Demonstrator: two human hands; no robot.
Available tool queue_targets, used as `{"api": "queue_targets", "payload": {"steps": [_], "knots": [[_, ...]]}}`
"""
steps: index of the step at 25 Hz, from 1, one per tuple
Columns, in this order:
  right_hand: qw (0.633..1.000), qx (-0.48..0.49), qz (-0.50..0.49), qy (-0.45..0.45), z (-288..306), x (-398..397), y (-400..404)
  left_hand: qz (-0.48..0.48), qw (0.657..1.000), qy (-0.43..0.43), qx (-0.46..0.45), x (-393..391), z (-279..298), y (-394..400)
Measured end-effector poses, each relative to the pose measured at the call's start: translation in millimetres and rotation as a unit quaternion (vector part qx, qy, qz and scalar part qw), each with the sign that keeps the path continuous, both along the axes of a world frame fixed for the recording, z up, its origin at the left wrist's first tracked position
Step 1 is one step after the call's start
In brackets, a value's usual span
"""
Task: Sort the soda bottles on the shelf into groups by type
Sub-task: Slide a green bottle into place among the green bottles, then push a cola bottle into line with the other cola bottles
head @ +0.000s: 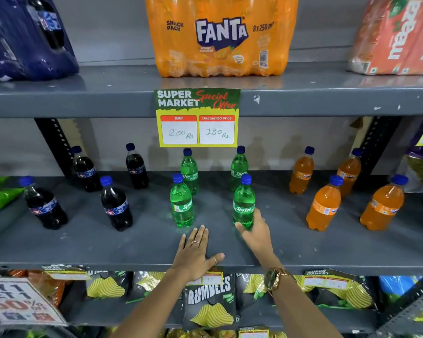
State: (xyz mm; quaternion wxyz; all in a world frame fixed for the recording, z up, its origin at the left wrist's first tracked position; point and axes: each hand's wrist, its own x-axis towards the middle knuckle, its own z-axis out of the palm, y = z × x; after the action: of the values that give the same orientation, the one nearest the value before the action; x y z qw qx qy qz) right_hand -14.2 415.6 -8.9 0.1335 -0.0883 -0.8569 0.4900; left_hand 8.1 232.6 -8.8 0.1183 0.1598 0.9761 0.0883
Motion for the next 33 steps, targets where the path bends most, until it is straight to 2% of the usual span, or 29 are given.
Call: {"api": "queue_targets", "payload": {"steps": [4, 8, 10, 12, 15, 18, 20, 28, 33], "knots": [[0.999, -0.039, -0.003, 0.019, -0.4, 0.3, -3.5, -0.009, 0.999, -0.002, 0.033, 1.0, 0.1, -4.2], [0.979, -0.057, -0.142, 0.132, 1.3, 20.6, -18.9, 0.006, 0.996, 0.033, 0.079, 5.7, 1.9, -26.1], [0.973, -0.028, -0.131, 0.187, 1.3, 30.6, -34.3, 0.028, 0.995, 0.07, 0.07, 5.9, 1.3, -44.9], [0.977, 0.004, -0.081, 0.197, -1.6, 32.9, -54.3, 0.048, 0.993, 0.094, 0.044, 6.4, -0.1, -67.8], [0.988, 0.029, 0.026, 0.147, -2.8, 24.6, -85.1, 0.067, 0.992, 0.107, 0.02, 7.1, -0.6, -102.3], [0.983, 0.062, 0.147, 0.092, 0.3, 13.7, -120.8, 0.094, 0.988, 0.125, 0.008, 12.5, 1.0, -138.1], [0.979, 0.065, 0.188, 0.047, 1.3, 6.1, -141.6, 0.118, 0.985, 0.128, 0.003, 15.1, 2.9, -156.9], [0.976, 0.052, 0.207, -0.044, 1.7, -26.4, -228.8, 0.206, 0.976, 0.069, 0.008, 7.9, 5.6, -237.0], [0.979, 0.004, 0.195, -0.055, 7.9, -42.8, -265.8, 0.203, 0.979, 0.001, 0.018, -7.3, 10.7, -260.2]]}}
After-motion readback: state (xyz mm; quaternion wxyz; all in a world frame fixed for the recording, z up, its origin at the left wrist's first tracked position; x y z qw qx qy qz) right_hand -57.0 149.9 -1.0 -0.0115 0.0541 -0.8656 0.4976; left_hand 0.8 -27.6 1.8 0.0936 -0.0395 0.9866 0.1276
